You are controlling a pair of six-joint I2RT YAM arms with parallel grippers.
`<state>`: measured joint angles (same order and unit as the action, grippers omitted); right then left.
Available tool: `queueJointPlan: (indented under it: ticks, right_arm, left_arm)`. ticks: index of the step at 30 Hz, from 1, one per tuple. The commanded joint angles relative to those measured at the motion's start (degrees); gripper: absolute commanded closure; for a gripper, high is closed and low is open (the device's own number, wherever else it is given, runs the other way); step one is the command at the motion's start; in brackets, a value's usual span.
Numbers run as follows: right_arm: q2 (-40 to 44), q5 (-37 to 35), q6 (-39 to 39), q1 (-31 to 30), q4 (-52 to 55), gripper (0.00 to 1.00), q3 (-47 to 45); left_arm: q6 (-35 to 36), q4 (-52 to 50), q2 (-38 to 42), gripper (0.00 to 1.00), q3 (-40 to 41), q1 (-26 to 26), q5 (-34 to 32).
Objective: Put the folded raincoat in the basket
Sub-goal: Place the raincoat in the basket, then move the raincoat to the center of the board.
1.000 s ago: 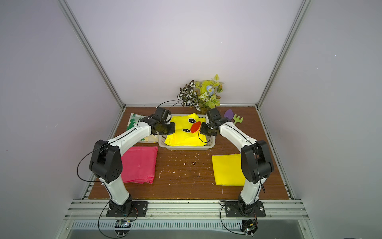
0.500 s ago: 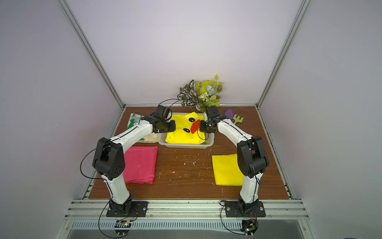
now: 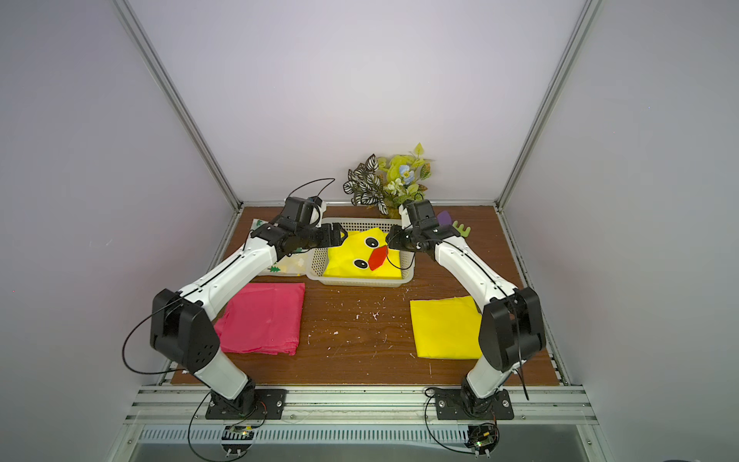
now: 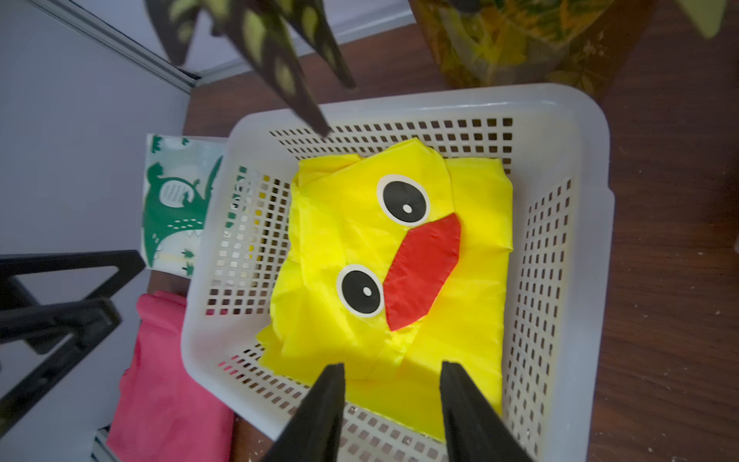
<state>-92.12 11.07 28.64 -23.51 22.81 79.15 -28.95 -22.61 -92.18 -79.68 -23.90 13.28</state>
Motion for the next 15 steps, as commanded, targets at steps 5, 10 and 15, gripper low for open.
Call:
queueJointPlan:
  ticks: [5, 10, 15]
  right_arm:
    - [8.0, 1.9, 6.6, -1.9, -10.8, 0.55, -9.7]
    - [13.4, 0.6, 8.3, -5.4, -16.8, 0.54, -15.4]
    - [16.2, -3.1, 7.5, -11.2, -16.9, 0.50, -16.9]
  left_arm:
    - [-3.6, 13.8, 11.5, 0.11, 14.6, 0.6, 0.3]
    - [-1.3, 15.0, 20.7, 0.06, 20.9, 0.7, -5.9]
    - [-0.5, 10.3, 27.4, 0.01, 23.9, 0.7, -10.2]
